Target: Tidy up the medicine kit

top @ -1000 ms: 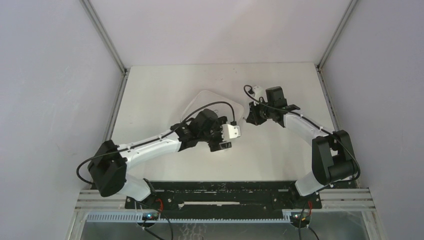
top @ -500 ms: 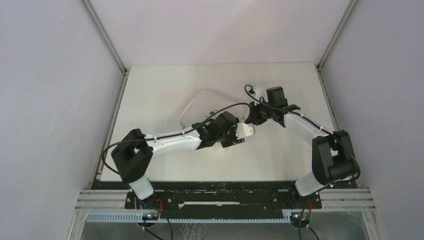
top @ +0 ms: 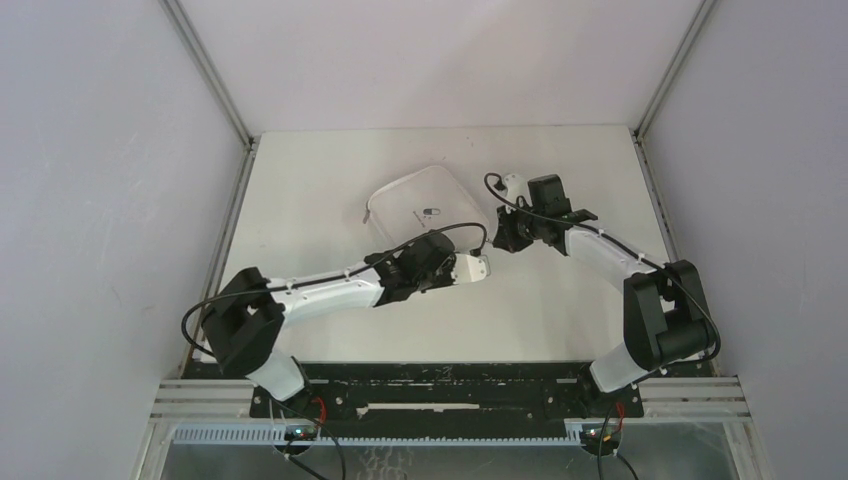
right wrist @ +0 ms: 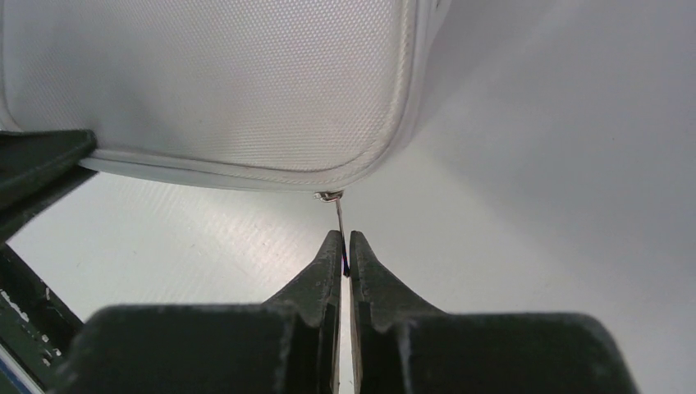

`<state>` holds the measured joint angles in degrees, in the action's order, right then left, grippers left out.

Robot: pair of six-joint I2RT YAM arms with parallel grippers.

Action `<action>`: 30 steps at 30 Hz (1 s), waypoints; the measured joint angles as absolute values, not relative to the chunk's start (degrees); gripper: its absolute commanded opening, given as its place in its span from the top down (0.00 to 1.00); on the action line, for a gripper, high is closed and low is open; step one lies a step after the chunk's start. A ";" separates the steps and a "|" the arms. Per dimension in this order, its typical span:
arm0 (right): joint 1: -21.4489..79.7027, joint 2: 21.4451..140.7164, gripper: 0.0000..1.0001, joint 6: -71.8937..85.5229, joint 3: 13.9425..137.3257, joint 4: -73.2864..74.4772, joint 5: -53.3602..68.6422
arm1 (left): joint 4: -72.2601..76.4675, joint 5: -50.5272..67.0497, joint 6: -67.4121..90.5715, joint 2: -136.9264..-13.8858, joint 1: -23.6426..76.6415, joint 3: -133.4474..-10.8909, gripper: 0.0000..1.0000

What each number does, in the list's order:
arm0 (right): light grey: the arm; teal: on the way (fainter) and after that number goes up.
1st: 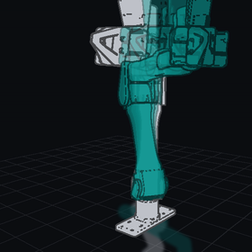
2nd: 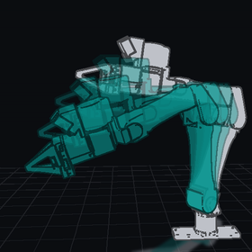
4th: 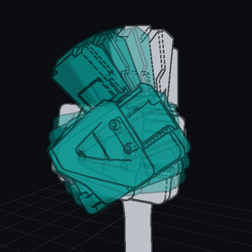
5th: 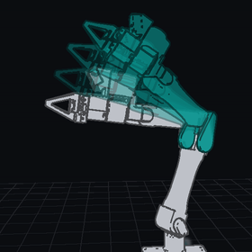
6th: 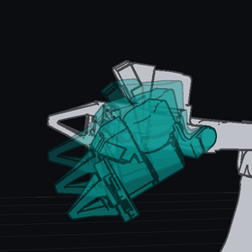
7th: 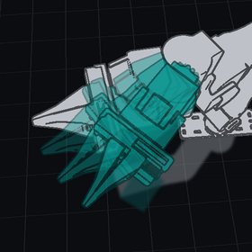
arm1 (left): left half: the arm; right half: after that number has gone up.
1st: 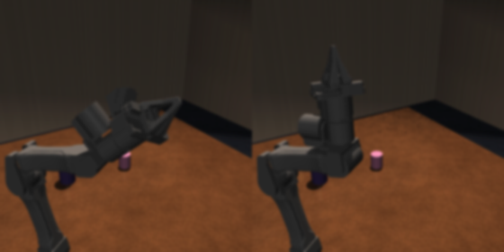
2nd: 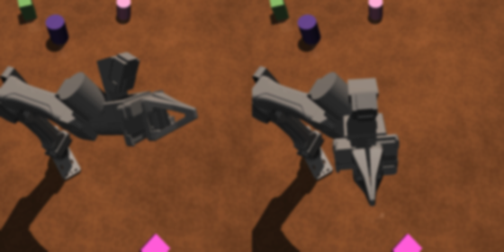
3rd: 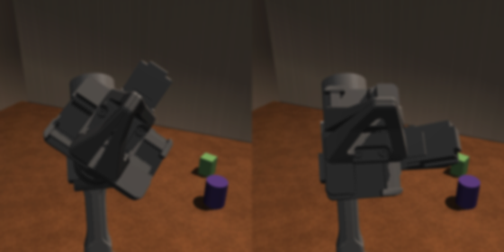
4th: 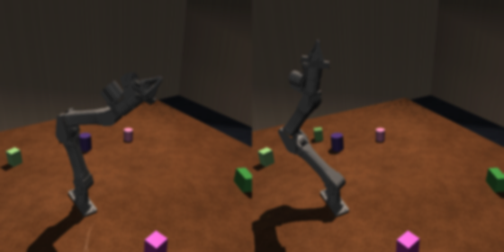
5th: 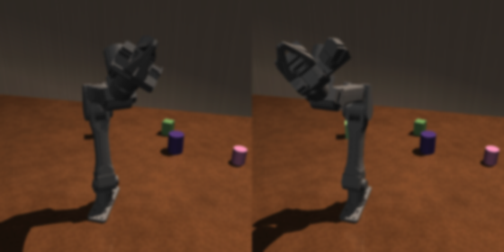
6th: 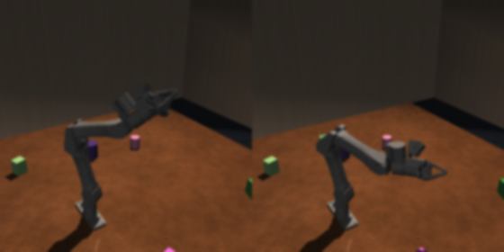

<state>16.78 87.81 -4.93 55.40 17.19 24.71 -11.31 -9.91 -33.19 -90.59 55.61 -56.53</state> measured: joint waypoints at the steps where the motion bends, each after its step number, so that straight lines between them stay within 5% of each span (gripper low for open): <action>1: 16.86 87.81 1.00 -4.93 55.40 17.30 24.25 | -11.44 -9.74 -33.52 -90.21 55.20 -56.23 1.00; 21: 21.28 86.96 1.00 -6.20 55.20 15.79 22.17 | -21.15 6.68 -57.98 -76.23 44.16 -46.78 0.97; 23: 21.65 87.33 1.00 -6.20 55.20 15.09 22.46 | -22.37 6.72 -59.57 -75.35 43.81 -46.48 0.90; 30: 21.43 87.53 1.00 -5.98 55.20 13.93 23.59 | -25.93 8.97 -53.93 -75.29 43.38 -48.84 0.39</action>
<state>21.43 87.53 -5.98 55.20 13.93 23.59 -25.93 8.97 -53.93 -75.29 43.38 -48.84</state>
